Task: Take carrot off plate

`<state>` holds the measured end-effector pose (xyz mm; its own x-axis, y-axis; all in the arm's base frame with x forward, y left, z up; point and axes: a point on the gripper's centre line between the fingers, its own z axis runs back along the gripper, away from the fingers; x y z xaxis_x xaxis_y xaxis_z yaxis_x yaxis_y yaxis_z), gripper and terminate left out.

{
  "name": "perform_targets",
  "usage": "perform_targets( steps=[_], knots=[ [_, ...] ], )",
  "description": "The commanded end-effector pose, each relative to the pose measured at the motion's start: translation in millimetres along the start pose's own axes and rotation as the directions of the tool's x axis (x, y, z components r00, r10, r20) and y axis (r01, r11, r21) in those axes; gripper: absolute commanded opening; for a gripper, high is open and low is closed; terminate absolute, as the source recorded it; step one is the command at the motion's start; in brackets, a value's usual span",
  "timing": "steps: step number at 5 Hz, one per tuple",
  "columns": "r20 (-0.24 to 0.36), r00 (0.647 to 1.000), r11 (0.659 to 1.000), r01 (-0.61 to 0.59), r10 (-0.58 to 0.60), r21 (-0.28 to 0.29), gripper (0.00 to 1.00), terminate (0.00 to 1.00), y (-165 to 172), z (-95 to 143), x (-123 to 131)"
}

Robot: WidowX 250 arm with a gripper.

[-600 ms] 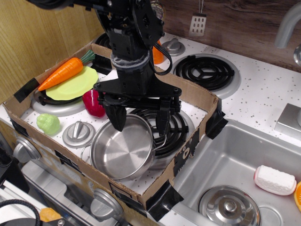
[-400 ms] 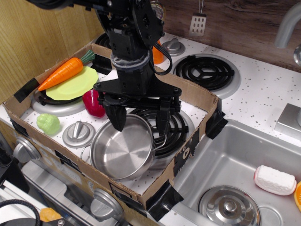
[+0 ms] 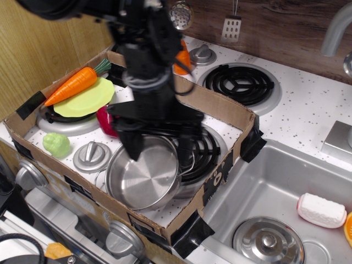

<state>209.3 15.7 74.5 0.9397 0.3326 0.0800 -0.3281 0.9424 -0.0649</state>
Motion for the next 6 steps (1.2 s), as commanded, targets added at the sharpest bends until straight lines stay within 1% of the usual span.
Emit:
perform_targets(
  steps=[1,2,3,4,5,6],
  knots=[
    [0.06,0.995,0.993,0.07,-0.076,0.094,1.0,0.0,32.0,39.9,30.8],
    [0.075,0.985,0.985,0.145,-0.153,0.095,1.0,0.0,67.1,38.9,53.4],
    [0.083,0.958,0.957,0.262,-0.273,0.125,1.0,0.0,96.8,25.9,79.8],
    [0.088,0.956,0.948,0.262,-0.28,0.18,1.0,0.0,112.7,17.5,96.3],
    [0.09,0.94,0.923,0.301,-0.33,0.24,1.0,0.0,121.4,13.9,111.4],
    [0.114,0.893,0.869,0.383,-0.435,0.312,1.0,0.0,128.0,7.2,119.8]
  ],
)
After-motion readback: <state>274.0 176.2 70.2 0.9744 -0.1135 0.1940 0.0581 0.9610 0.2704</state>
